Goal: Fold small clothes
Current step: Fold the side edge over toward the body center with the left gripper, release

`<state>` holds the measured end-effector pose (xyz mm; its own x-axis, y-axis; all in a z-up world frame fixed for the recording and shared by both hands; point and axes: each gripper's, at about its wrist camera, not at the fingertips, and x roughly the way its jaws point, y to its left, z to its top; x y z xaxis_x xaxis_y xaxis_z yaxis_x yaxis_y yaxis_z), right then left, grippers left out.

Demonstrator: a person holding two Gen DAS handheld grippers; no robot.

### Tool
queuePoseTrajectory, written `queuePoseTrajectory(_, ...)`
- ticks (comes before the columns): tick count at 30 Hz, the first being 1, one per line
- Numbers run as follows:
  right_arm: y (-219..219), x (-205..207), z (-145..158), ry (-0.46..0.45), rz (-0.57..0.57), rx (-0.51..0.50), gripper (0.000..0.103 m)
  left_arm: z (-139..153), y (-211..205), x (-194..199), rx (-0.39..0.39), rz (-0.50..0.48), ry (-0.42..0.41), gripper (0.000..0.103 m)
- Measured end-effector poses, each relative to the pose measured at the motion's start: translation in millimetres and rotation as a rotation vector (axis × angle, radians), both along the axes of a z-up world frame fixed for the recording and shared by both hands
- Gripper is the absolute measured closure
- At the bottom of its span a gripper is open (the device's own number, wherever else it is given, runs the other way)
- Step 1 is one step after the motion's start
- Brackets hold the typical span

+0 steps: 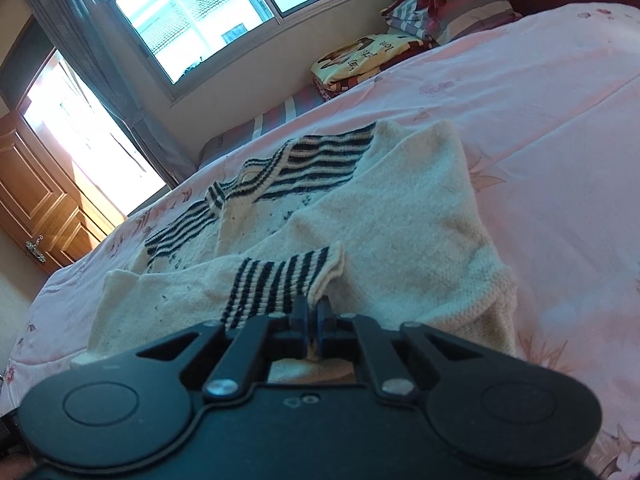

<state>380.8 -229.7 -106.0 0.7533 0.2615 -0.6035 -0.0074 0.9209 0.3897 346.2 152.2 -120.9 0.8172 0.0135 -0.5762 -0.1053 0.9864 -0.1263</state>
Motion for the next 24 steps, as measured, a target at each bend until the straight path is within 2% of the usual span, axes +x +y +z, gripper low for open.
queuePoseTrajectory(2,-1.8,-6.8,8.4,-0.039,-0.021,-0.028,0.099,8.0,-10.2,-5.9,0.106,-0.009,-0.042,0.092)
queuePoseTrajectory(5,-4.5,-15.2,17.9,-0.081,-0.011,-0.064,0.099,10.1,-25.5,-5.7,0.255,-0.060,-0.029,0.092)
queuePoseTrajectory(8,-11.2,-12.0,10.2,-0.041,-0.030,-0.088,0.099,4.5,-30.5,-6.5,0.321,-0.105,-0.002,0.092)
queuePoseTrajectory(12,-15.2,-10.7,0.4,-0.005,-0.032,-0.070,0.099,5.5,-28.6,-7.1,0.313,-0.111,0.005,0.092)
queuePoseTrajectory(17,-11.6,-11.1,1.3,-0.019,-0.013,-0.072,0.098,5.7,-19.4,-5.8,0.233,-0.089,0.020,0.091)
queuePoseTrajectory(19,-10.4,-9.8,0.0,-0.006,0.004,-0.077,0.098,5.2,-17.3,-6.7,0.228,-0.078,0.024,0.082)
queuePoseTrajectory(20,-10.1,-8.2,-1.3,0.001,0.016,-0.079,0.098,6.1,-15.1,-9.8,0.231,-0.070,0.021,0.070)
queuePoseTrajectory(21,-10.4,-7.9,-1.1,0.001,0.022,-0.078,0.098,7.1,-12.0,-13.7,0.231,-0.057,0.017,0.063)
queuePoseTrajectory(24,-12.0,-7.8,0.9,-0.012,0.038,-0.066,0.098,18.4,-2.0,-26.3,0.178,-0.018,-0.019,0.063)
